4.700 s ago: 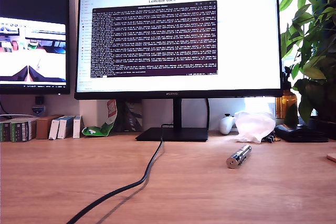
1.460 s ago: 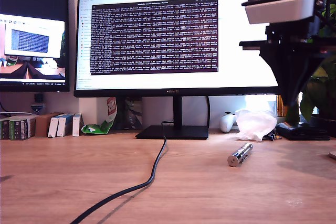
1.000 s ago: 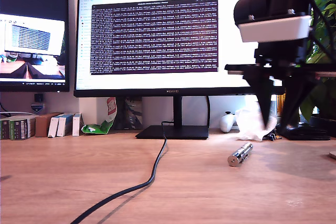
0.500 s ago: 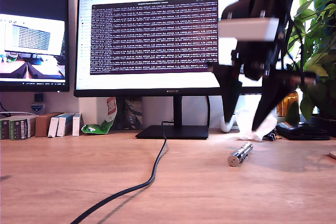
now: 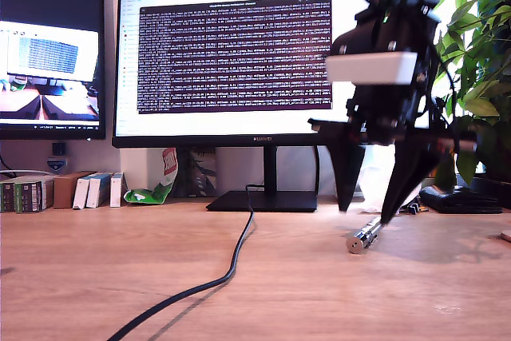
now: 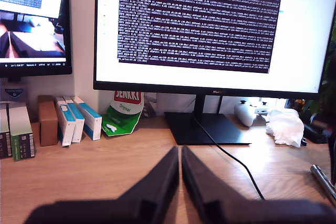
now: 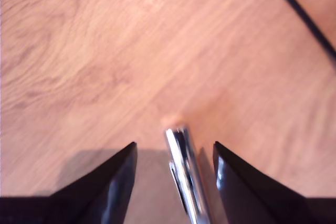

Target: Pick the metallic laser pointer with your right arm, pass it to your left arm, then place it down to the left side of the table

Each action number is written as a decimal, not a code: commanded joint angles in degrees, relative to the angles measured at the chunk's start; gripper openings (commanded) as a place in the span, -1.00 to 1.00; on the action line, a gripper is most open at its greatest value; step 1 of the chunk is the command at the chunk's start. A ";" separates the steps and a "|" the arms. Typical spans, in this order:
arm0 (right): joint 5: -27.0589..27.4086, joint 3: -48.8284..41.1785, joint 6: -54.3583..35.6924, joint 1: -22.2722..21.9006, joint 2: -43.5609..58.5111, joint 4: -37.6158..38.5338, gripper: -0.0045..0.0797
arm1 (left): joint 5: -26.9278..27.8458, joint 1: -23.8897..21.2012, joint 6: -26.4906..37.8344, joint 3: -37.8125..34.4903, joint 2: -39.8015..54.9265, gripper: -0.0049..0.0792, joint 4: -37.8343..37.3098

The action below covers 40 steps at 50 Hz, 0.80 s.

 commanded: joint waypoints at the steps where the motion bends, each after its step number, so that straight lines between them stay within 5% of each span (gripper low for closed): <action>1: -0.52 -0.46 -1.22 0.74 2.21 0.26 0.11 | 0.00 -0.13 0.44 -1.77 -0.48 -0.93 0.46; 40: -0.85 -0.46 -1.22 -0.63 5.97 2.43 0.06 | -0.02 -0.13 0.44 -1.77 -0.48 -0.93 0.46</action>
